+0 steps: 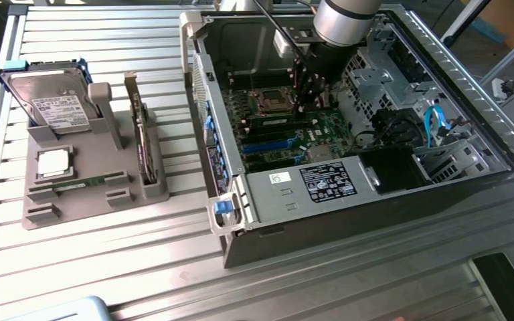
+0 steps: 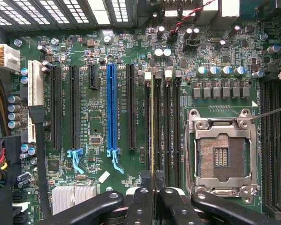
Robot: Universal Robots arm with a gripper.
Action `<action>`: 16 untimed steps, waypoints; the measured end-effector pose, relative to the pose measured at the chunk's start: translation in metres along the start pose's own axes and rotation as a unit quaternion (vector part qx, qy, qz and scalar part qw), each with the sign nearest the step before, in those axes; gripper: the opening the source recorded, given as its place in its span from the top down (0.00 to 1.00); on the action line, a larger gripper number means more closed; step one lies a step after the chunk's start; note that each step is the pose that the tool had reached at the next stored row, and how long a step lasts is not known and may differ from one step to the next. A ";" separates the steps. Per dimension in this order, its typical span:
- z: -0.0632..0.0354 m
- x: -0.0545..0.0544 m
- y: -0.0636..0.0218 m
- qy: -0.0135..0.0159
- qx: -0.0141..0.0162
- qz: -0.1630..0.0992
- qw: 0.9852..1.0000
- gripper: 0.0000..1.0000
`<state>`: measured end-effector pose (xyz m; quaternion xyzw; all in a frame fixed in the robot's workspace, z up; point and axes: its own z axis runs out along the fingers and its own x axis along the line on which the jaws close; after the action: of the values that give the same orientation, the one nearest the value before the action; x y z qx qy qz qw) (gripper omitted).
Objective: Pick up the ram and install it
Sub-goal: 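Insert the ram into the slot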
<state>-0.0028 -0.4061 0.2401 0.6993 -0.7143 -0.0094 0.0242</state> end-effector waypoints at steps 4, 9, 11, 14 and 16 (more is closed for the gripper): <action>-0.0001 0.000 0.0000 0.000 0.000 -0.004 1.000 0.88; -0.0001 0.000 0.0000 0.000 0.000 -0.006 1.000 0.88; 0.0001 0.000 0.0000 0.000 0.000 -0.006 1.000 0.88; 0.0002 0.000 0.0000 0.000 0.000 -0.006 1.000 0.88; 0.0002 0.000 0.0000 0.000 0.000 -0.006 1.000 0.88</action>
<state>-0.0028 -0.4057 0.2398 0.7035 -0.7102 -0.0093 0.0243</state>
